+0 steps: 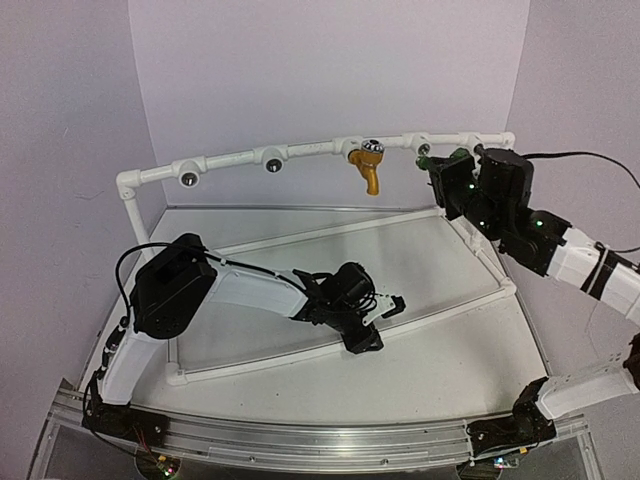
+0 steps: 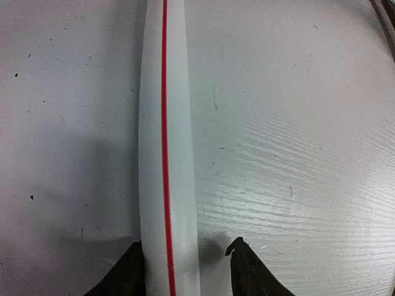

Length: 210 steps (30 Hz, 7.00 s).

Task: Install the water faucets

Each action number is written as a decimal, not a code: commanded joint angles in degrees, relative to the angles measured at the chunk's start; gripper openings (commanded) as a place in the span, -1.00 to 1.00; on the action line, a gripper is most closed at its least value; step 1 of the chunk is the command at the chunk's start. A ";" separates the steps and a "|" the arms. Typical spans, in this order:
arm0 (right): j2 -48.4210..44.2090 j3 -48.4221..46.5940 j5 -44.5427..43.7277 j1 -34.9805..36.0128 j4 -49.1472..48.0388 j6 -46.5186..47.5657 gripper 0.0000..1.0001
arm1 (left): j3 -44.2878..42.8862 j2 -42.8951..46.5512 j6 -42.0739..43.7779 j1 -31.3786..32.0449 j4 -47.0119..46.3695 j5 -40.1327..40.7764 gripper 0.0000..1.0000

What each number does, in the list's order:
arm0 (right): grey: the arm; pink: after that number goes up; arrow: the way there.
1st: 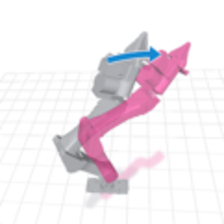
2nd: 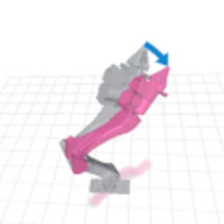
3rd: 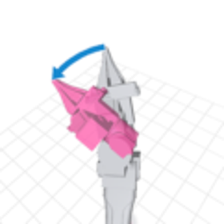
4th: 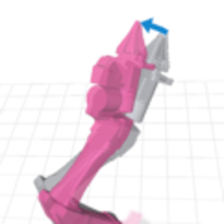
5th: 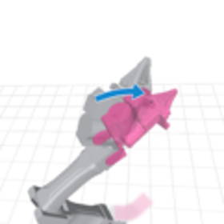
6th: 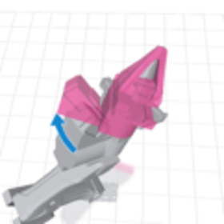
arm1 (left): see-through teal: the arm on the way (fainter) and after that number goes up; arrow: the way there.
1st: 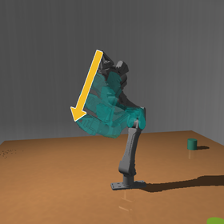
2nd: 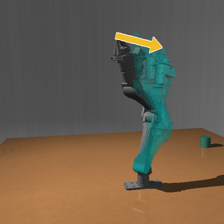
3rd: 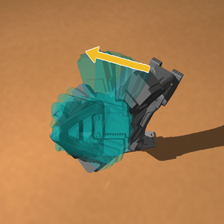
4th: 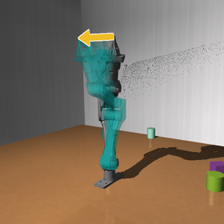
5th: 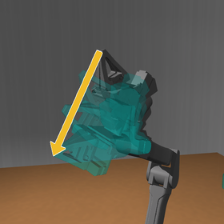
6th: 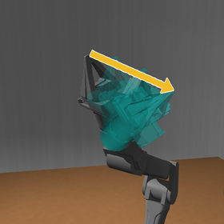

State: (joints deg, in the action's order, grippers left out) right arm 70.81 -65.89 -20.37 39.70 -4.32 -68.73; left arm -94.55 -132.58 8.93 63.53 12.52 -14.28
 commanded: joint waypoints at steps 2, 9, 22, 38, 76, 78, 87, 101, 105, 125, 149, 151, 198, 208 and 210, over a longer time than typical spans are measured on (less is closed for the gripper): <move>-9.60 7.20 12.48 0.03 13.38 38.66 -1.00 | 5.54 7.26 -2.13 3.26 6.81 -11.23 0.30; -19.32 14.86 13.14 0.05 25.24 54.41 -0.69 | 6.67 19.70 -5.92 0.60 6.53 -15.16 0.56; -13.69 11.81 58.01 0.05 20.48 62.92 -1.00 | 25.62 39.63 -33.39 0.55 -25.18 -25.90 0.62; -10.87 15.34 77.28 0.06 7.23 53.51 -1.00 | 29.97 43.08 -42.92 0.75 -36.12 -18.53 0.33; 1.04 -0.42 89.09 0.05 29.00 64.90 0.00 | 34.54 46.44 -37.34 1.25 -36.80 -19.84 -1.00; 1.56 -0.92 87.64 0.05 29.15 64.95 0.03 | 34.36 46.19 -37.40 1.24 -36.61 -20.26 -1.00; 2.01 -3.08 70.24 0.08 31.48 64.48 -1.00 | 33.87 46.16 -36.90 0.14 -33.24 -18.86 -0.64; -9.97 -0.03 6.28 0.02 33.46 116.39 -1.00 | 26.84 38.95 -25.28 1.28 -6.16 -0.45 0.83; -11.81 -0.42 7.26 0.04 27.57 132.70 -1.00 | 21.30 30.97 -21.21 2.26 -2.54 1.47 0.76; -8.87 0.62 12.51 -1.40 6.57 167.47 -1.00 | -2.88 0.99 -5.48 4.41 5.86 3.47 0.44; -6.28 7.90 16.23 -5.04 -10.99 176.64 -1.00 | 6.05 1.63 -3.53 4.45 1.90 -1.22 -0.95; -5.96 7.82 16.09 -5.04 -11.26 176.59 -1.00 | 6.14 1.77 -3.57 4.49 1.82 -1.79 -0.97; -2.00 7.65 15.69 -6.65 -16.86 168.74 -1.00 | 6.04 2.15 -3.66 5.98 1.73 -2.27 -1.00; -1.56 6.77 12.54 -6.74 -16.86 162.92 -1.00 | 5.87 2.13 -3.57 6.37 1.77 -2.16 -1.00; -1.47 6.87 11.73 -6.83 -16.78 161.18 -1.00 | 5.81 2.02 -3.49 6.52 1.81 -2.16 -1.00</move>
State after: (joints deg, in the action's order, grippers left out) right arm 68.51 -56.18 -4.94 33.42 -18.72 97.81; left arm -90.61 -130.39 5.80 66.70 9.89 -10.31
